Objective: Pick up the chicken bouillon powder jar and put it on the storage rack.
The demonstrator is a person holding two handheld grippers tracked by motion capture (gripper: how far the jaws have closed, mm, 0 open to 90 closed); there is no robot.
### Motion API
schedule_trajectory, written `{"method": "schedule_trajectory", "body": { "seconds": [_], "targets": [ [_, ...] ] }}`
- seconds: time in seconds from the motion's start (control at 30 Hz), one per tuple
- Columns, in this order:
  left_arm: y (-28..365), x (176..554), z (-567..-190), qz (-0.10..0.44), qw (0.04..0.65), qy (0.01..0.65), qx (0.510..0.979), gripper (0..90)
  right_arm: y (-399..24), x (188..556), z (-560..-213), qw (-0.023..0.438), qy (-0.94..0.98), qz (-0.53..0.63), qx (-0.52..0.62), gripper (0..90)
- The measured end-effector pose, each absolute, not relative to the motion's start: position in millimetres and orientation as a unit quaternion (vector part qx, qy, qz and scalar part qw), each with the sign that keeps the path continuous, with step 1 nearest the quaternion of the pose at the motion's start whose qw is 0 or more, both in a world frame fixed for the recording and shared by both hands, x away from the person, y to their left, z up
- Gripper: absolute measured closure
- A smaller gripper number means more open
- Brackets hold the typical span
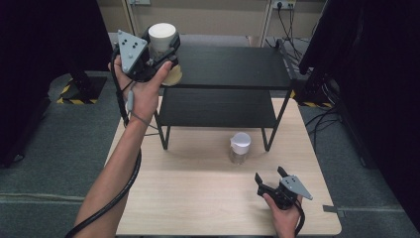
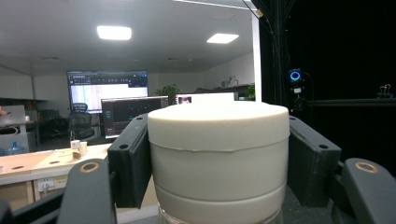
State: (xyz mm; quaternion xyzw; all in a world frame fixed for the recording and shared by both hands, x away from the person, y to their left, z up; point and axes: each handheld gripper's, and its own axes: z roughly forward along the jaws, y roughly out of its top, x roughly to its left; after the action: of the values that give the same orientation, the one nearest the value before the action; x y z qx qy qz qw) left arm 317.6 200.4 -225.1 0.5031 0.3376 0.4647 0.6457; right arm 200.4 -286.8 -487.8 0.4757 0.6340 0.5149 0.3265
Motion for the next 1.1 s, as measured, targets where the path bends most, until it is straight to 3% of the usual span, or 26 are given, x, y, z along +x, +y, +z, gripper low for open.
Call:
{"method": "schedule_trajectory", "body": {
  "seconds": [1.1],
  "targets": [
    [193.2, 364.2, -220.6, 0.476, 0.614, 0.371, 0.508, 33.7, -287.1, 201.7, -487.7, 0.327, 0.637, 0.515, 0.472, 8.6]
  ]
}}
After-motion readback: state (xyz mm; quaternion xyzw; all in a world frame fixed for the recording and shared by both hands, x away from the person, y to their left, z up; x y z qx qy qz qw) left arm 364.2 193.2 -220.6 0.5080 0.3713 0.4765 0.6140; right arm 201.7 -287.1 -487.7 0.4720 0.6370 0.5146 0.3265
